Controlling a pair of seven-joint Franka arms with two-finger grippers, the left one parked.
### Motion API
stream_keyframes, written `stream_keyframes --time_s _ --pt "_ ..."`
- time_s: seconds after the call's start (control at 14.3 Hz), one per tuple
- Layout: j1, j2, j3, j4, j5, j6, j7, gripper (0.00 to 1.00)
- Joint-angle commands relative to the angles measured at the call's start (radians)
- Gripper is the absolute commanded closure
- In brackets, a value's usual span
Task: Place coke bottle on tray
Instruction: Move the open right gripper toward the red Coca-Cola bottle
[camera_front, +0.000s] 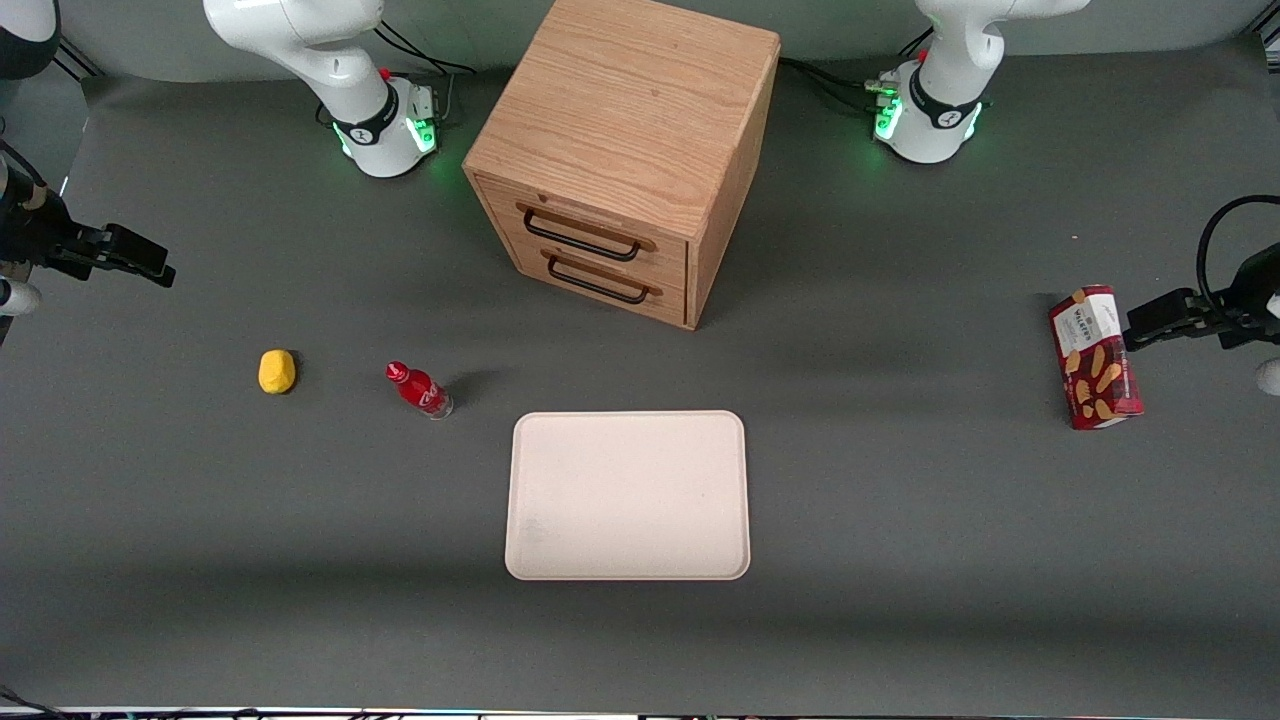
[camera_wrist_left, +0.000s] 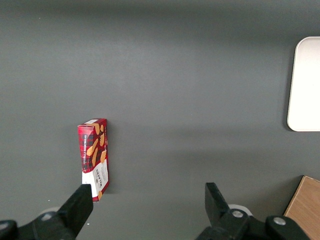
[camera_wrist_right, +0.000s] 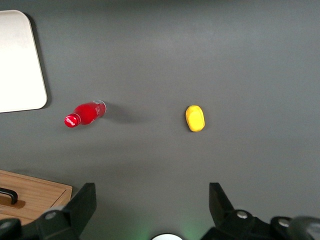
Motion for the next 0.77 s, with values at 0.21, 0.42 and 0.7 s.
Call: stream_keyframes --time_s 0.21,0.42,0.7 --pt "0.006 0.036 0.006 0.027 0.048 -0.013 0.006 0.0" --pt "0.006 0.086 0.056 0.035 0.119 0.025 0.018 0.0" --pt "0.006 0.165 0.179 0.02 0.11 0.122 0.138 0.0"
